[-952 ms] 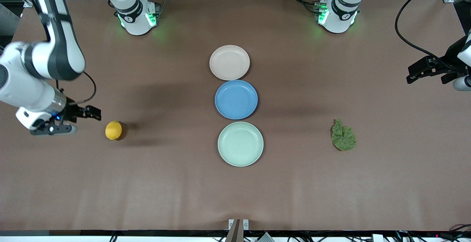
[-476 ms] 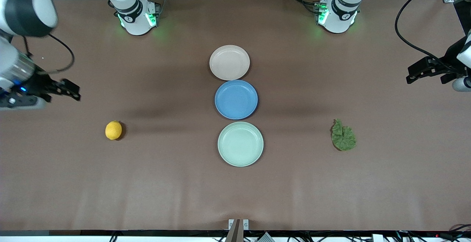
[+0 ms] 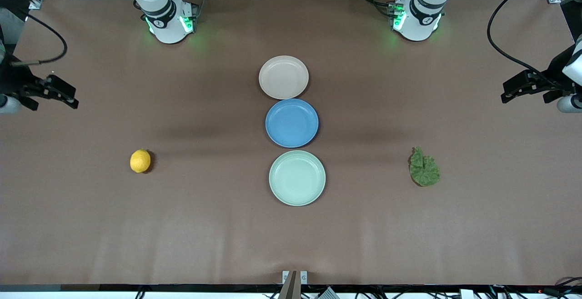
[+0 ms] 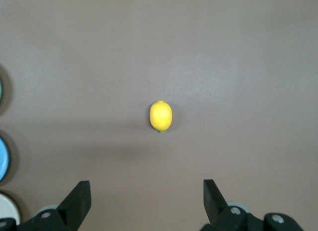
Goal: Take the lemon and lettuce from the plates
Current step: 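Open the right gripper and lift away from the lemon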
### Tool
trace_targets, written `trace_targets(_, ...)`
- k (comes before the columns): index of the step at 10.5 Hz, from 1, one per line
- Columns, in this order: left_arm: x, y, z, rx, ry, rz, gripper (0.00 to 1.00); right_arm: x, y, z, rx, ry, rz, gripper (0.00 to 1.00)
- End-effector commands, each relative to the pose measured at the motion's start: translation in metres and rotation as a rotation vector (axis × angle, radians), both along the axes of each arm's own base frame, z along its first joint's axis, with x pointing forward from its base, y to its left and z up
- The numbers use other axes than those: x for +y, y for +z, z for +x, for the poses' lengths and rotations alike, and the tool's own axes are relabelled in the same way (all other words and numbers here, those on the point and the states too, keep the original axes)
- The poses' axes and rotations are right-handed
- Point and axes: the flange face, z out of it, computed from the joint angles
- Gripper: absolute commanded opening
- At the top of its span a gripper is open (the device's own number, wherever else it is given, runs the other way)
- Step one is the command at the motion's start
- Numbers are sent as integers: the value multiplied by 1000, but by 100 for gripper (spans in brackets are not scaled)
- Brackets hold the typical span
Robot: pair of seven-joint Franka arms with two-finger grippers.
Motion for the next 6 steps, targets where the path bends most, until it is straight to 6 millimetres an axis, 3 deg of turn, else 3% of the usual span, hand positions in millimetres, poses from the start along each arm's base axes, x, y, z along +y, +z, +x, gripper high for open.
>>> trace_targets(1, 4, 6, -4, -36, -26, -2, 100, 7, 37, -11, -2, -13, 33, 100)
trace_targets(3, 4, 9, -1, -44, -44, 8, 100, 7, 53, -20, 25, -16, 32, 100)
trace_targets(6, 4, 18, -1, -62, -44, 27, 100, 3, 50, -24, 67, -23, 30, 100)
